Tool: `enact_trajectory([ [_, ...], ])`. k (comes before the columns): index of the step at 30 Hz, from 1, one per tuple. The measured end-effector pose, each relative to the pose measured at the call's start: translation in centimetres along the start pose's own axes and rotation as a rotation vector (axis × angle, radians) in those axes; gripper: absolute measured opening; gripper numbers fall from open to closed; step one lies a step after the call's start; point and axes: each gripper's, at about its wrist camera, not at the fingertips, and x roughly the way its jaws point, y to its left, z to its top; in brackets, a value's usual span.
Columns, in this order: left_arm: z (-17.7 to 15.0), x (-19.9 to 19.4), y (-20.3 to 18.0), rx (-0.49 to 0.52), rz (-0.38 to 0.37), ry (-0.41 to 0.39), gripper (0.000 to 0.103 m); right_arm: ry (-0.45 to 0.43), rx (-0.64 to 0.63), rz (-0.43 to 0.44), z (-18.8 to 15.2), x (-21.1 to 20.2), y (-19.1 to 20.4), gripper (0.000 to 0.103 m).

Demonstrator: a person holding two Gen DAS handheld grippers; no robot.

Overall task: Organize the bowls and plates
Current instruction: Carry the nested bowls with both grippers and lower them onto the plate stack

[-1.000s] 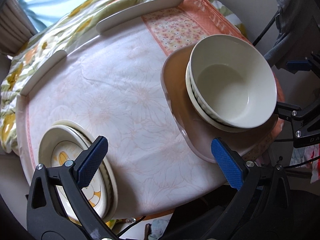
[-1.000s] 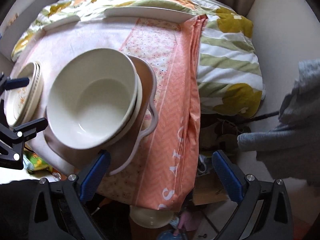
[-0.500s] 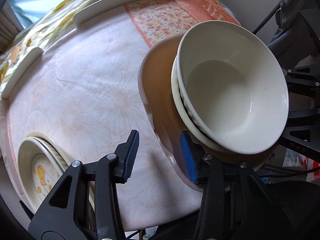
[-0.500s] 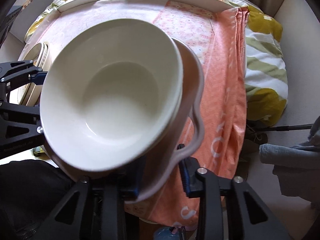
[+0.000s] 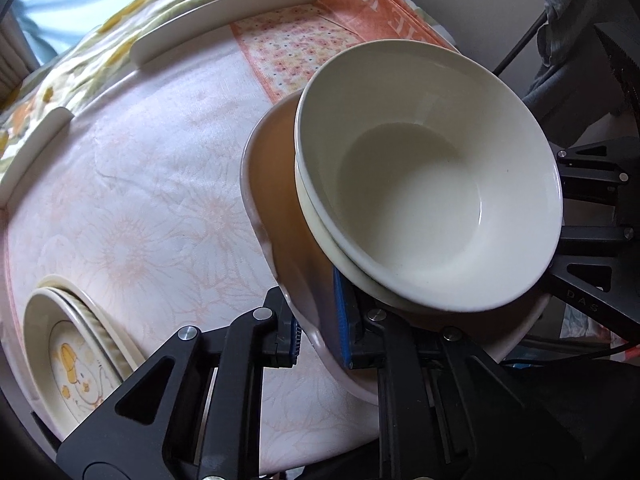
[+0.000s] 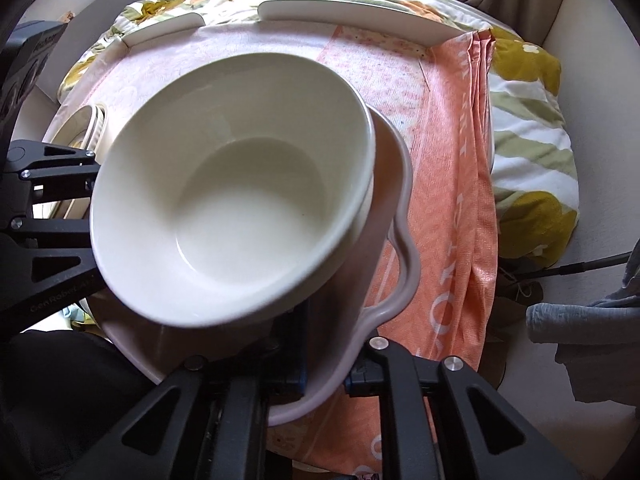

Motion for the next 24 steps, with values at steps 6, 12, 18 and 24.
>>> enact_trajectory([
  [6,-0.3,-1.2,0.1,-0.002,0.018,-0.031,0.012,-0.029,-0.007,-0.002,-0.2,-0.4,0.2,0.012],
  [12,-0.4,-4.3,0.7,-0.036,0.033,-0.073,0.012,-0.059,-0.031,-0.003,0.6,-2.9,0.8,0.012],
  [18,-0.3,-9.2,1.9,-0.090,0.057,-0.112,0.012,-0.085,-0.088,-0.003,2.4,-6.8,2.3,0.012],
  [24,-1.1,-13.5,4.7,-0.141,0.090,-0.160,0.012,-0.126,-0.161,-0.004,4.9,-9.9,4.9,0.012],
])
